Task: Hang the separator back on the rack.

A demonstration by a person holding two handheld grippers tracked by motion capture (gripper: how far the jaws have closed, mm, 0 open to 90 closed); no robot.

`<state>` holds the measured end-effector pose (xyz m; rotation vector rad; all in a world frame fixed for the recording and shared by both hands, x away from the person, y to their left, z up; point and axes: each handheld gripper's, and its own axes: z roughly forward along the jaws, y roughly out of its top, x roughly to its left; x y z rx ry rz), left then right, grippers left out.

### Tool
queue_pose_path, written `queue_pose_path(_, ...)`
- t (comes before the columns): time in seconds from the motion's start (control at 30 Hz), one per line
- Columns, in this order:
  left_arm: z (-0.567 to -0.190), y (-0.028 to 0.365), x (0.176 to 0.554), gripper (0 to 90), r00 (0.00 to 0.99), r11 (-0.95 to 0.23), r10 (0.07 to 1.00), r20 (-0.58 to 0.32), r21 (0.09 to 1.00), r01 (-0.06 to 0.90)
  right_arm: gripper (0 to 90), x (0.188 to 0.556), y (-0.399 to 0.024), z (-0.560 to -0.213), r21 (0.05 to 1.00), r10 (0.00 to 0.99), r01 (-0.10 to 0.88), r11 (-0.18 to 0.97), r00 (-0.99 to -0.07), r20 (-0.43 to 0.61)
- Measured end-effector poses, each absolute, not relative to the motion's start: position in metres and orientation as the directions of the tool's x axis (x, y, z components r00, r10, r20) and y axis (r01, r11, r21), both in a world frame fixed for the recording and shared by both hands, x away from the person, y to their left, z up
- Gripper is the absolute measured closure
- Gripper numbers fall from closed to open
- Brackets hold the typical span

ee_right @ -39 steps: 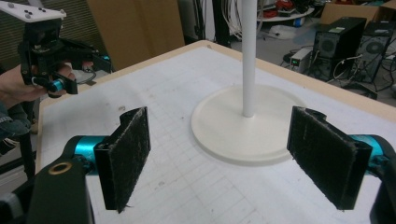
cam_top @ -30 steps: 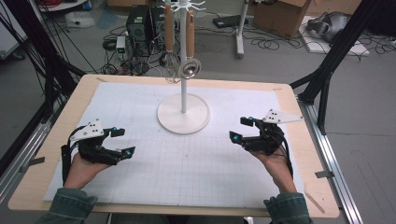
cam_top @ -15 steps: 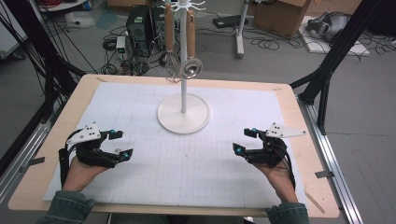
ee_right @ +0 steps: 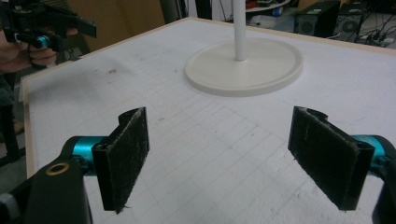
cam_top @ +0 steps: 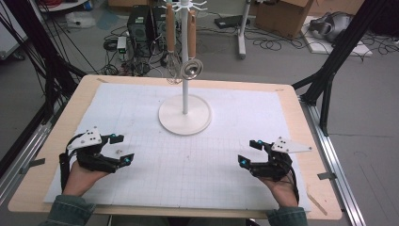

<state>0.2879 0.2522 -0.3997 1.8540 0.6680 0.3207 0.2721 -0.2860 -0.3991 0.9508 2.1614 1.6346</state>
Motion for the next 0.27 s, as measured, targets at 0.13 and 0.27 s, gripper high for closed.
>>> queue_pose_path(0.13, -0.402, 0.251, 0.287, 15.1, 0.806, -0.247, 0.583, -0.098, 0.925, 0.290, 19.4, 0.268, -0.288, -0.406, 0.930, 0.660, 0.333, 0.153, -0.735, 0.155)
queue_pose_path(0.27, -0.406, 0.249, 0.287, 15.1, 0.808, -0.250, 0.581, -0.103, 0.921, 0.297, 19.0, 0.266, -0.290, -0.414, 0.928, 0.665, 0.341, 0.148, -0.729, 0.162)
